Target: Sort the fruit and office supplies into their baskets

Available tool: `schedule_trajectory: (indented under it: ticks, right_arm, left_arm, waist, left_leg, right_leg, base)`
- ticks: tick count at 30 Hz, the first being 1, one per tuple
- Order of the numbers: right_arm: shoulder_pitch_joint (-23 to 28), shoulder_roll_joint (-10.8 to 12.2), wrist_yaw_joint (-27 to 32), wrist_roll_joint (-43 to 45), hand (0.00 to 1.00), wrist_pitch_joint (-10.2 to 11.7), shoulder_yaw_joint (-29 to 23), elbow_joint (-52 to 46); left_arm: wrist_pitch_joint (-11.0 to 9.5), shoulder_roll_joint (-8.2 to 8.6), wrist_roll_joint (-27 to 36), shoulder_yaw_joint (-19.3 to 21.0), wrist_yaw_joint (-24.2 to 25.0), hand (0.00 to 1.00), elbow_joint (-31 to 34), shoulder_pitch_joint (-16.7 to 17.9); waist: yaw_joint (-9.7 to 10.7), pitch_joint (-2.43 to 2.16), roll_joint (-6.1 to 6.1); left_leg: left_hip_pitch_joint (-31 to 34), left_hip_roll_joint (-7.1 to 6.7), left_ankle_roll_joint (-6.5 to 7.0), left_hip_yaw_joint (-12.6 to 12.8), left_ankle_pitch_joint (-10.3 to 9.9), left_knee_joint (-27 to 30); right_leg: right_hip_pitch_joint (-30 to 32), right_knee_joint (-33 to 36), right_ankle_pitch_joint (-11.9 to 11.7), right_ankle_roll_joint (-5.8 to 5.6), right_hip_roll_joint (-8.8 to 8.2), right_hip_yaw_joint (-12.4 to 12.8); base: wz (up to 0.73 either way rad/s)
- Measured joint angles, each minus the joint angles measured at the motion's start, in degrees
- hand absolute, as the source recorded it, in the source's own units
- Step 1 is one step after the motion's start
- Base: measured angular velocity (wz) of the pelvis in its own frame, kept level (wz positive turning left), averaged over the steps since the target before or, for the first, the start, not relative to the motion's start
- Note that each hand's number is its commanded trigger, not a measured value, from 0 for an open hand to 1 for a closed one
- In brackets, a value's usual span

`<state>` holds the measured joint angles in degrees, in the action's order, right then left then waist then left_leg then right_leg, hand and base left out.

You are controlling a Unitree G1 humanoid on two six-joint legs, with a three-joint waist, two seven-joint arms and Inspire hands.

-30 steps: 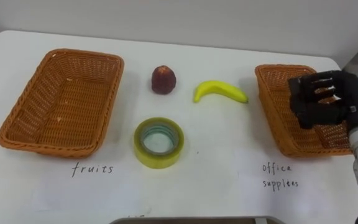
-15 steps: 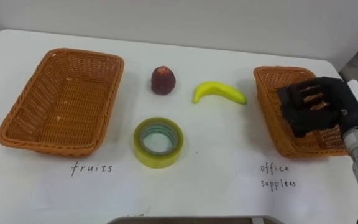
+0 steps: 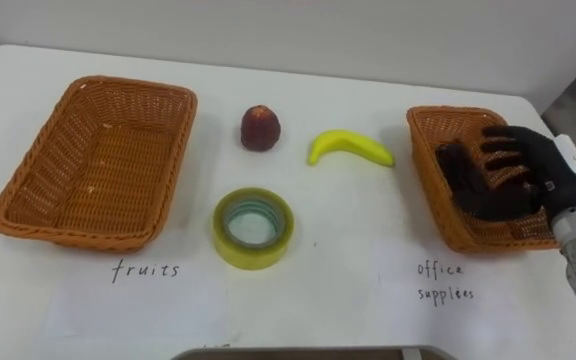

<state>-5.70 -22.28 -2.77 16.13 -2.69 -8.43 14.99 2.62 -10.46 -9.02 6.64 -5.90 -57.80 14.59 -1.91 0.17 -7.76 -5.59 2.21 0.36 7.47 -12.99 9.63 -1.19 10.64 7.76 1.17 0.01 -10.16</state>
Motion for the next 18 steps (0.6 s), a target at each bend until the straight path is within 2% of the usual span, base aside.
schedule_trajectory:
  ticks: [10, 18]
  right_arm:
    - [-0.01, 0.0, 0.0, 0.04, 0.0, 0.0, -0.03, 0.0]
    - [-0.01, 0.0, 0.0, 0.04, 0.0, 0.01, -0.03, 0.0]
  left_arm:
    - [0.0, 0.0, 0.01, -0.01, 0.25, 0.0, 0.0, -0.31]
    - [-0.01, 0.04, 0.01, -0.01, 0.26, 0.0, 0.0, -0.63]
  waist:
    - [0.02, 0.16, 0.27]
    - [0.0, -0.05, 0.6]
  left_leg:
    - [0.03, 0.03, -0.01, 0.0, -0.01, -0.1]
    - [0.01, 0.03, 0.0, 0.0, -0.01, -0.09]
  right_leg:
    - [-0.01, 0.04, 0.0, 0.0, 0.08, -0.08]
    - [-0.02, 0.13, -0.01, 0.01, 0.06, -0.08]
  base:
    - [0.0]
    - [0.0]
